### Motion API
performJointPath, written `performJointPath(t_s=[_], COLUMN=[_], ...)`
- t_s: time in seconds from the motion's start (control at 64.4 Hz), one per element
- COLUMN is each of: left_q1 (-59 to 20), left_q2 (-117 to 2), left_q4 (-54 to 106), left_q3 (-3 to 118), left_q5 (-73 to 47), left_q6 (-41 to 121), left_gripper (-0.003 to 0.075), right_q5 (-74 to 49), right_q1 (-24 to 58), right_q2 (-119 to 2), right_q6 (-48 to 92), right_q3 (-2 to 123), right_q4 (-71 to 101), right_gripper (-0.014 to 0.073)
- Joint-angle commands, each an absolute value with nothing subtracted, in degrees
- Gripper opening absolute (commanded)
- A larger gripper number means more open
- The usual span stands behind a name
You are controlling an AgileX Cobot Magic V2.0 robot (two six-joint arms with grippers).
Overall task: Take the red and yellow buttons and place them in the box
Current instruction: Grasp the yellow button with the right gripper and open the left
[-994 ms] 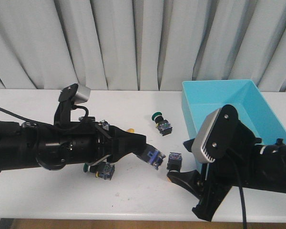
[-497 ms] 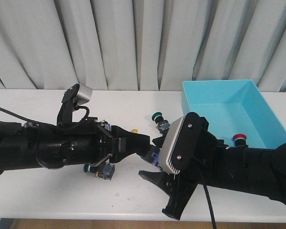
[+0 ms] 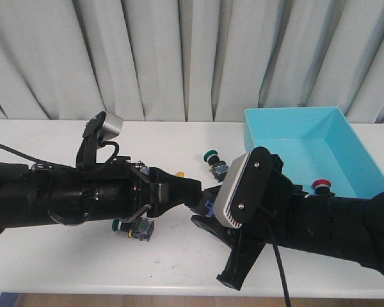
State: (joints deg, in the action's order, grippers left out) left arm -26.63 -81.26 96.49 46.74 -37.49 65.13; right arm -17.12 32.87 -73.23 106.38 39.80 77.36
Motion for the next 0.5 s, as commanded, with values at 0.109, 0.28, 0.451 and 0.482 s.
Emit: performJointPath(t_s=[0.109,0.28,0.451,0.482], left_q1=[-26.8,-26.6,-23.6,-22.9], left_q2=[-79.7,-79.6,-79.6,-79.6], left_q4=[98.1,92.4,84.0,82.2], left_q3=[48.2,48.2,48.3,48.3], left_q5=[-43.6,-43.1,-39.9,-39.2], left_q6=[70.4,72.8,79.2,79.8], left_gripper=[0.0566,0.0661,0.0648,0.0642], right_q5=[-17.2,-9.7,1.6,4.5], right_q1=[32.7,32.8,32.8,32.8], right_q2=[-72.1,-70.8,-68.9,-68.9], right_q6=[106.6,106.6,106.2,106.2], right_q3=[41.2,41.2,41.2,41.3], right_q4=[79.1,78.6,78.6,78.9], right_gripper=[0.0238,0.0239,0.0242,0.0243])
